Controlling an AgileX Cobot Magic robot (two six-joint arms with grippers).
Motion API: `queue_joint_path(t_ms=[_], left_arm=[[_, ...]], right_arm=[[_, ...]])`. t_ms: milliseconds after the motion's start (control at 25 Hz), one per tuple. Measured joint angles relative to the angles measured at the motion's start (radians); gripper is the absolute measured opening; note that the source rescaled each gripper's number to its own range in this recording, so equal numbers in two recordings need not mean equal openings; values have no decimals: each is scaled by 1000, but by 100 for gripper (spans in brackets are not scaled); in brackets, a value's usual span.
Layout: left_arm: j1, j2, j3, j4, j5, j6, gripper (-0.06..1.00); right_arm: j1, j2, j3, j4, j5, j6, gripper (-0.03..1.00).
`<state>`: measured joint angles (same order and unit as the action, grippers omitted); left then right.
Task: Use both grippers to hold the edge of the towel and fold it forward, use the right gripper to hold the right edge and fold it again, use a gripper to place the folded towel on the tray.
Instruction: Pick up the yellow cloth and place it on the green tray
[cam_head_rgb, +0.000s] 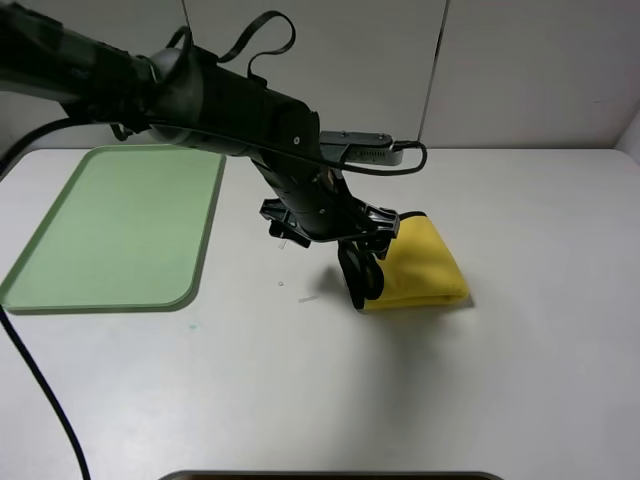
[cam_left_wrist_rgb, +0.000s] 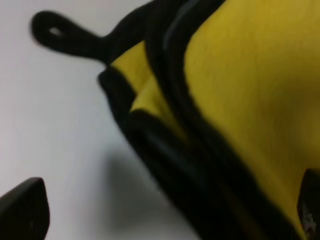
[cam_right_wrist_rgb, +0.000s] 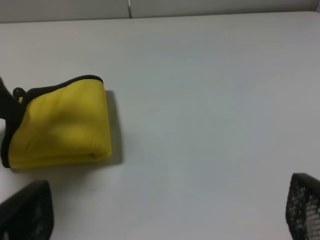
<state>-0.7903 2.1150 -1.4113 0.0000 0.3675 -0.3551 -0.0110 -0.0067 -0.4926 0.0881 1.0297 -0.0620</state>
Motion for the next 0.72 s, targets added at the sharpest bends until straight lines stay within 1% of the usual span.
queue_joint_path(t_ms=[200, 480, 720], left_arm=[[-15, 56, -48, 0, -5, -28, 100], [-16, 99, -58, -19, -21, -47, 100], [-22, 142, -58, -19, -111, -51, 100]], right_arm=[[0, 0, 0, 4, 0, 0, 100], [0, 0, 0, 8, 0, 0, 100], [0, 0, 0, 8, 0, 0, 100]])
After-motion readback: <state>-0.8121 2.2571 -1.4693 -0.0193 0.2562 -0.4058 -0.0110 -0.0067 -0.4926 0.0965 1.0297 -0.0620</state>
